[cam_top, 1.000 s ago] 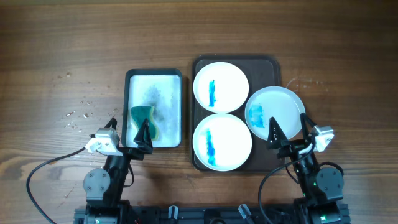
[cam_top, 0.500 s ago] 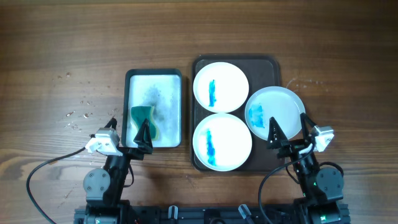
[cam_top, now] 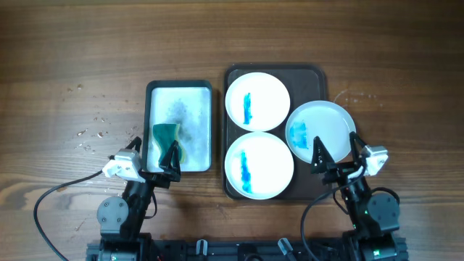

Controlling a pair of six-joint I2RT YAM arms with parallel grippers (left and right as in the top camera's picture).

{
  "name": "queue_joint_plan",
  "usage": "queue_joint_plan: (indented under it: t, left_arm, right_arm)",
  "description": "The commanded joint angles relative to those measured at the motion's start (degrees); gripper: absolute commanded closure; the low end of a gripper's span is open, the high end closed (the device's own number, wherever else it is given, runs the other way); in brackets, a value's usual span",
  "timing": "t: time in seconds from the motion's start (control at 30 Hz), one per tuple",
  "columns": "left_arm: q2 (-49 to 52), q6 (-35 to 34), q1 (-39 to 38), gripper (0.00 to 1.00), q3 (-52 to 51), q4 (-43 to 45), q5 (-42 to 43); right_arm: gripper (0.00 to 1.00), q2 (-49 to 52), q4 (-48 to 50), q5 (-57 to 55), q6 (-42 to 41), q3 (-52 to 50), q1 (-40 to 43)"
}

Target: Clean dirty plates on tray and stack at the side

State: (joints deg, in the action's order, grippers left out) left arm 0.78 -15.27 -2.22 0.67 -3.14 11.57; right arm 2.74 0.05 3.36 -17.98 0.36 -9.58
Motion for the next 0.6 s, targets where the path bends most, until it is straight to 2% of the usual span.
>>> queue_joint_plan:
  t: [0.0, 0.1, 0.23, 0.33, 0.43, 0.57]
  left_arm:
    - [-0.39, 1.11, -0.28, 0.00, -0.31, 0.20, 2.86]
    - [-0.39, 0.72, -0.28, 0.00, -0.31, 0.20, 4.59]
    - [-0.39, -6.12, -0.28, 0.00, -0.31, 0.39, 5.40]
    - [-0.39, -7.50, -0.28, 0.00, -0.31, 0.39, 5.99]
    - [-0.39, -8.09, -0.28, 0.00, -0.26, 0.42, 7.08]
    - [-0.39, -7.89, -0.28, 0.00, 1.64, 0.33, 7.06]
  right_arm:
    - [0.00, 2.27, 0.11, -0.37, -0.04, -0.07, 0.28]
    - [0.00, 2.82, 0.26, 1.79, -0.02, -0.04, 0.28]
    - [0.00, 2.84, 0.79, 7.08, -0.02, -0.04, 0.28]
    - [0.00, 2.84, 0.87, 11.23, 0.11, 0.37, 0.28]
    - [0.00, 2.93, 0.28, 18.53, 6.82, 2.78, 0.28]
    - [0.01, 4.39, -3.08, 19.02, 8.17, 8.09, 0.28]
